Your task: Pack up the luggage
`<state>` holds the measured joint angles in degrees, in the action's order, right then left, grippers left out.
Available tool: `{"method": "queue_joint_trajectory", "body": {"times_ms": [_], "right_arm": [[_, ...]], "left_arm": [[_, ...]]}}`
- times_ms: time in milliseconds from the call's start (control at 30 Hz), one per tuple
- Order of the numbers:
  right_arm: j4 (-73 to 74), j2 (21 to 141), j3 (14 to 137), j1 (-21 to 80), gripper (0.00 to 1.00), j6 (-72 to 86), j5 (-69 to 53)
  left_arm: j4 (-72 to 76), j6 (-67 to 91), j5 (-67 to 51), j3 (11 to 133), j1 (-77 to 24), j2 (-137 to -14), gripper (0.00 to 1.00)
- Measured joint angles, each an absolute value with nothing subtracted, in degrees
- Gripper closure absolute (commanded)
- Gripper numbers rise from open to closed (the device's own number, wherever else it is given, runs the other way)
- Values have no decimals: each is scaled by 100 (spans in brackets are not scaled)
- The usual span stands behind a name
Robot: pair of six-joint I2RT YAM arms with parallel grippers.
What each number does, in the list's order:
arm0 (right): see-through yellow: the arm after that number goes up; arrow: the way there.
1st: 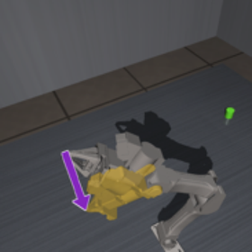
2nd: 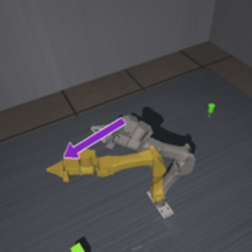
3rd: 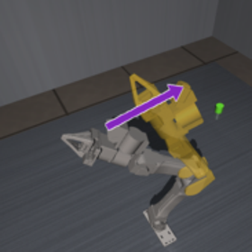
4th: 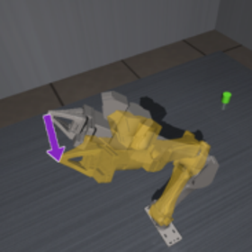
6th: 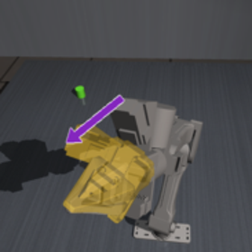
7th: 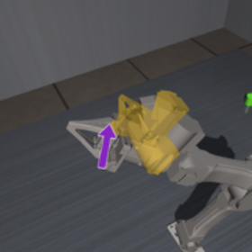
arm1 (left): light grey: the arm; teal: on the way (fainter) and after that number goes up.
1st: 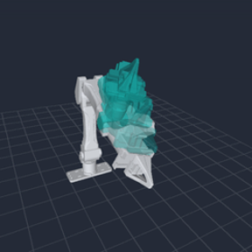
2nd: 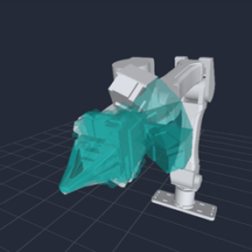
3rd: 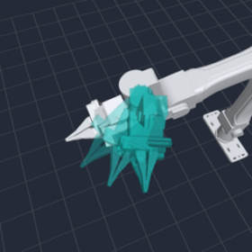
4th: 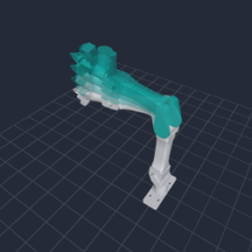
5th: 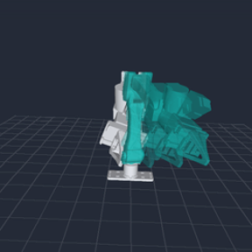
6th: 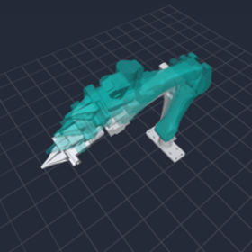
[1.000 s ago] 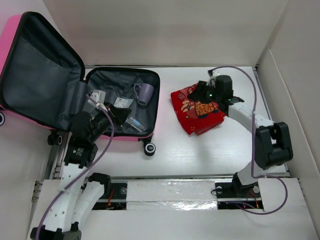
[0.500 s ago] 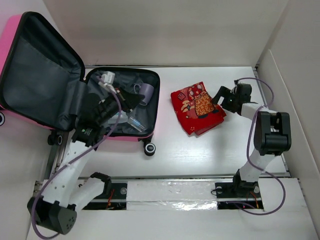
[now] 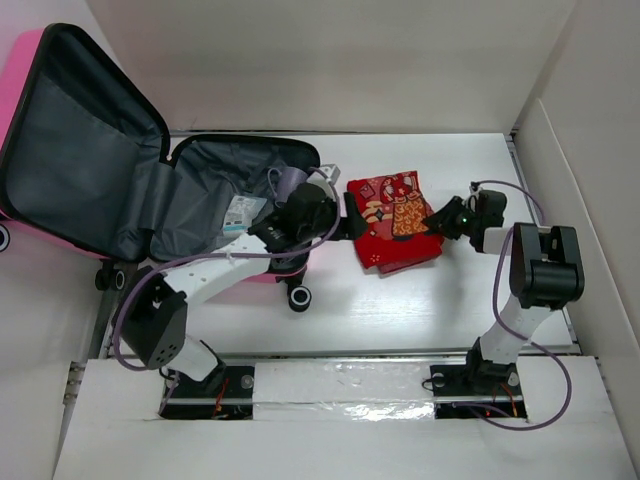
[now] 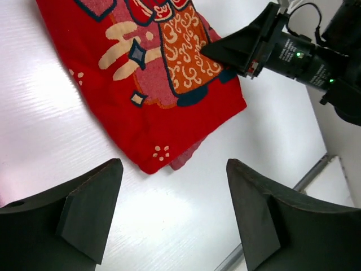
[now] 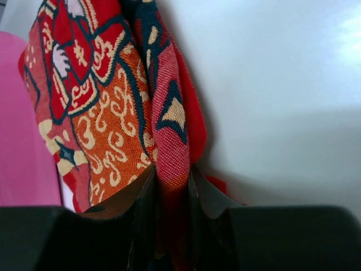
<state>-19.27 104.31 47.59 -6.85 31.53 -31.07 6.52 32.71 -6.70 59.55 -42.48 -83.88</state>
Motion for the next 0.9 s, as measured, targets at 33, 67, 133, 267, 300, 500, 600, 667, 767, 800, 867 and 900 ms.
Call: {"method": "queue_joint_trajectory", "body": {"times_ms": [33, 67, 133, 267, 300, 500, 600, 667, 767, 800, 867, 900], "right_arm": [[-2023, 10326, 4604, -755, 67, 3208, -3114], [-2086, 10228, 4482, -834, 56, 3267, -3120], [-2152, 10116, 4331, -985, 18, 3295, -3129], [-2200, 9870, 4335, -1135, 0, 3221, -3186], [-2147, 9771, 4333, -1135, 0, 3177, -3164], [-1695, 8580, 4285, -1020, 0, 2995, -2766], [-1577, 7627, 4252, -882, 0, 2895, -2545], [-1544, 7102, 4244, -760, 0, 2823, -2475], [-1426, 6460, 4230, -508, 0, 2679, -2427], [-1385, 6305, 4226, -405, 0, 2630, -2399], [-1282, 6073, 4215, -165, 0, 2541, -2375], [-1236, 5992, 4215, -23, 0, 2504, -2368]], "left_arm": [[611, 3236, -464, 6062, -4403, -8499, 24], [569, 3208, -274, 6191, -4556, -8624, 21], [565, 3183, 14, 6477, -4783, -8879, 20], [508, 3177, 467, 6982, -4884, -9478, 15], [445, 3173, 567, 7137, -4866, -9671, 14], [1, 3111, 1151, 7915, -4818, -10763, 9], [-180, 3092, 1216, 8189, -4759, -11150, 8], [-217, 3094, 1175, 8344, -4676, -11424, 7], [-261, 3100, 1050, 8547, -4504, -11764, 6], [-266, 3100, 996, 8643, -4445, -11904, 6], [-274, 3111, 851, 8823, -4335, -12173, 6], [-285, 3122, 775, 8927, -4283, -12311, 6]]}}
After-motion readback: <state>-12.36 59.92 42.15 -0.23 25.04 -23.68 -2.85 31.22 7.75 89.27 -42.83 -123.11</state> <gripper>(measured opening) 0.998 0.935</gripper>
